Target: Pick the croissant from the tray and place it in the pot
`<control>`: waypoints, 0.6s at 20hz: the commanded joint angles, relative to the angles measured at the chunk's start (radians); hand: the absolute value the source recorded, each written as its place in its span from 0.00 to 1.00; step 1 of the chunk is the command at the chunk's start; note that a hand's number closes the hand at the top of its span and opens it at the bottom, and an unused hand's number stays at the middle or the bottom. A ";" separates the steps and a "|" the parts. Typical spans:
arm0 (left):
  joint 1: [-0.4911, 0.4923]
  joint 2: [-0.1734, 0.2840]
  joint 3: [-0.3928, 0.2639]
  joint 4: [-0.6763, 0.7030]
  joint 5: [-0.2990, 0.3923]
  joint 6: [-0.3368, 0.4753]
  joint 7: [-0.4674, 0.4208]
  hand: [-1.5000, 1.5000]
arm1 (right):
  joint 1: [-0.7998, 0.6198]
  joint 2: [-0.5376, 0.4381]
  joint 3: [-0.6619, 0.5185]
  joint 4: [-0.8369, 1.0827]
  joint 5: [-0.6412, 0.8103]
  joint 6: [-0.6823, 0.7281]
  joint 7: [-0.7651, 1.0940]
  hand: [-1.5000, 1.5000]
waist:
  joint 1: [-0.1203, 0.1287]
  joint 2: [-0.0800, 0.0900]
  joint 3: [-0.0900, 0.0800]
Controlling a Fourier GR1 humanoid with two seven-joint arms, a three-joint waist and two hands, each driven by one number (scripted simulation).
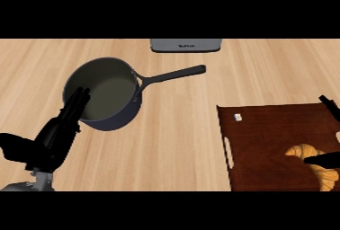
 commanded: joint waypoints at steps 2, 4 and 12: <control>0.003 -0.103 -0.122 0.055 0.038 -0.027 0.079 0.50 | 0.008 -0.112 0.034 0.027 0.114 0.018 -0.061 0.00 | -0.013 0.006 -0.012; 0.048 -0.079 -0.109 0.016 0.070 -0.071 0.077 0.50 | -0.011 -0.155 0.036 -0.008 0.122 0.059 -0.017 0.00 | -0.001 0.001 -0.013; 0.025 -0.052 -0.059 -0.014 0.083 -0.072 0.143 0.50 | 0.018 -0.370 -0.020 -0.291 -0.019 0.334 0.244 0.00 | -0.035 -0.009 -0.016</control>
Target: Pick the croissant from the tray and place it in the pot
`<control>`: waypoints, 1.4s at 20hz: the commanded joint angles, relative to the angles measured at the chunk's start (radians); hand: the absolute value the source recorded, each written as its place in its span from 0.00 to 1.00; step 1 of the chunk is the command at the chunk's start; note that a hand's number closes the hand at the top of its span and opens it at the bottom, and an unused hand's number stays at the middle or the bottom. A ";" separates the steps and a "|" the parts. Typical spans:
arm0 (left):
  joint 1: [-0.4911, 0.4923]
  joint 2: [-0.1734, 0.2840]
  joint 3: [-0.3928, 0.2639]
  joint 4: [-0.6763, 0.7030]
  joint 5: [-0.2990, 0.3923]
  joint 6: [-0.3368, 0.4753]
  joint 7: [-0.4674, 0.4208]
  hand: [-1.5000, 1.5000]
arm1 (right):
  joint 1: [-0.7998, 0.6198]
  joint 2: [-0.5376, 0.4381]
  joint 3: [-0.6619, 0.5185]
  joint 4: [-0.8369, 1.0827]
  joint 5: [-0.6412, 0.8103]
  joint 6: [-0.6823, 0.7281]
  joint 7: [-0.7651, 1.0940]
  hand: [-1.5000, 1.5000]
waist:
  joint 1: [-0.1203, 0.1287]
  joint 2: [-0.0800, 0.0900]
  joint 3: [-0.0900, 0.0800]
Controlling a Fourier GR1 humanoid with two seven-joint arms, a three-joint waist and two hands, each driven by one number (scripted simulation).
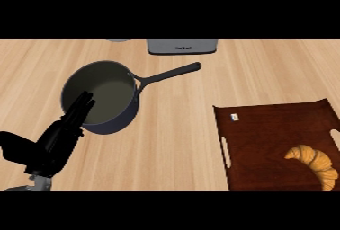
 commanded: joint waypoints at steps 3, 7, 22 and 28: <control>0.021 -0.055 -0.052 0.031 0.045 -0.023 0.058 0.50 | 0.032 -0.126 -0.024 -0.196 -0.111 0.186 0.234 0.00 | -0.014 0.012 -0.013; 0.027 -0.057 -0.045 0.073 0.042 -0.058 0.028 0.50 | 0.060 -0.152 -0.057 -0.302 -0.184 0.205 0.397 0.00 | -0.020 0.014 -0.013; -0.013 -0.120 -0.062 0.095 -0.014 -0.063 0.033 0.50 | 0.153 0.014 0.023 -0.504 -0.076 0.101 0.616 0.00 | 0.014 0.021 -0.009; 0.012 -0.113 -0.056 0.061 -0.019 -0.071 0.067 0.50 | 0.207 0.034 0.066 -0.485 0.079 0.058 0.623 0.00 | 0.016 0.020 -0.009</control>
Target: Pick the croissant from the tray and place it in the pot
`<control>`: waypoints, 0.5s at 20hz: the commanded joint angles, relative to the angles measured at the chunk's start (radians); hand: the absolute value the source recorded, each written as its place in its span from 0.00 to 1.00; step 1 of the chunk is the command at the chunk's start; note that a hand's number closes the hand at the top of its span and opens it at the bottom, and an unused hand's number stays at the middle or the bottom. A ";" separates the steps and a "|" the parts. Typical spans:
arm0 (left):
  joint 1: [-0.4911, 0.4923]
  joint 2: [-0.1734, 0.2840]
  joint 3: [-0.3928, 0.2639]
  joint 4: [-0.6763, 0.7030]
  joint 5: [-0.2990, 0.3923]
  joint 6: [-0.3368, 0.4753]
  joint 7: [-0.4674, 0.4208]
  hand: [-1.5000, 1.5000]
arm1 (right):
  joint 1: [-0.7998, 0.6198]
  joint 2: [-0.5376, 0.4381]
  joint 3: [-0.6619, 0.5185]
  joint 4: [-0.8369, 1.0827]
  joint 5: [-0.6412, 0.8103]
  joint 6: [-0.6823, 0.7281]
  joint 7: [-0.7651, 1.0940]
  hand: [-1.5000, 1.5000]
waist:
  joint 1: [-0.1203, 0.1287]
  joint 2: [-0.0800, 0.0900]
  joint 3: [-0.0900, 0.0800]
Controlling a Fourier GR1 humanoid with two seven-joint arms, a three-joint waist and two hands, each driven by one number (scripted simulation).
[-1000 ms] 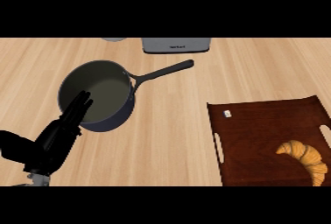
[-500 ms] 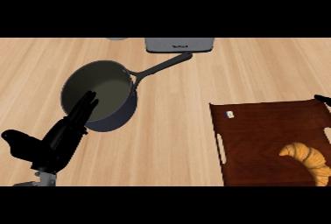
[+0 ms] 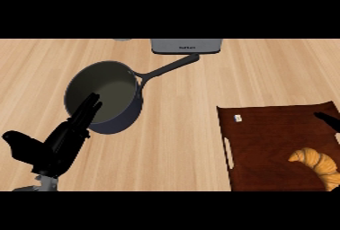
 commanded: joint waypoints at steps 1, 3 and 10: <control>-0.028 -0.062 -0.054 0.126 0.017 -0.041 -0.001 0.50 | -0.005 -0.016 0.000 0.051 0.090 0.004 -0.021 0.00 | -0.008 0.019 -0.013; -0.036 -0.057 -0.048 0.086 0.012 -0.017 0.054 0.50 | 0.067 0.007 0.014 -0.002 0.123 -0.033 -0.008 0.00 | -0.018 0.015 -0.013; -0.001 -0.065 -0.037 0.076 0.000 -0.048 0.028 0.50 | 0.041 0.067 0.019 0.059 0.163 0.000 -0.028 0.00 | -0.004 0.016 -0.013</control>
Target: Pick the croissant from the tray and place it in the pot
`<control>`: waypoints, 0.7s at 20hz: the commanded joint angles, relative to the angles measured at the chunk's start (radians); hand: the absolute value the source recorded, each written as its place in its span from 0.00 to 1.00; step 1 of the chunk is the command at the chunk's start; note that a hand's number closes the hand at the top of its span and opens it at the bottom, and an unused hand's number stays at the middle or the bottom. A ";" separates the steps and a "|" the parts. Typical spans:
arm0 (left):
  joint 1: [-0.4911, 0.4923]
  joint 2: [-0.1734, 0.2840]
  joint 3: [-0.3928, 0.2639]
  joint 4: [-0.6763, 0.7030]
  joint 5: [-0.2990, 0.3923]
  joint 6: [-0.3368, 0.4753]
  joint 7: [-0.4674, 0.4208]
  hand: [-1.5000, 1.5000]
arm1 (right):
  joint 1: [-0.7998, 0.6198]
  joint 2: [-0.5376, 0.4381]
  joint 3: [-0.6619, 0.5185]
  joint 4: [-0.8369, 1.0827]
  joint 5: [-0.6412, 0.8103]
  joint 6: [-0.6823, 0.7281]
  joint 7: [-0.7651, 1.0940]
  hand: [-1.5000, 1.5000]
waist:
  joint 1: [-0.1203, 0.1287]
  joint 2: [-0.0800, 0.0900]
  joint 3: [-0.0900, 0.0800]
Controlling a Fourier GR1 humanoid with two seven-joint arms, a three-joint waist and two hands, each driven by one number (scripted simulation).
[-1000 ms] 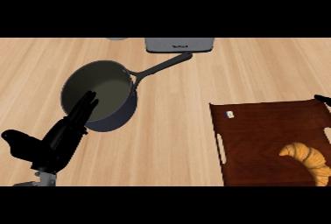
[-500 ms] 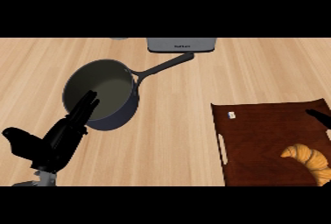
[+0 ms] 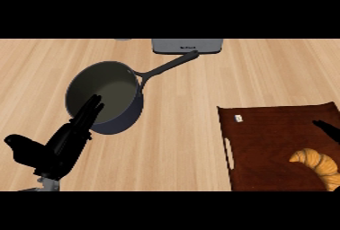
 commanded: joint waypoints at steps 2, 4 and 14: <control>-0.061 -0.080 -0.064 0.079 -0.011 0.020 0.067 0.50 | -0.037 0.053 0.013 0.027 0.033 0.029 0.037 0.00 | -0.005 0.017 -0.013; -0.035 -0.049 -0.023 0.095 0.028 -0.029 0.053 0.50 | 0.006 0.009 -0.022 0.102 0.054 0.029 -0.085 0.00 | -0.009 0.017 -0.012; 0.050 -0.077 -0.040 0.069 0.012 -0.077 0.004 0.50 | -0.030 0.101 -0.015 0.178 0.125 0.031 -0.079 0.00 | 0.002 0.016 -0.012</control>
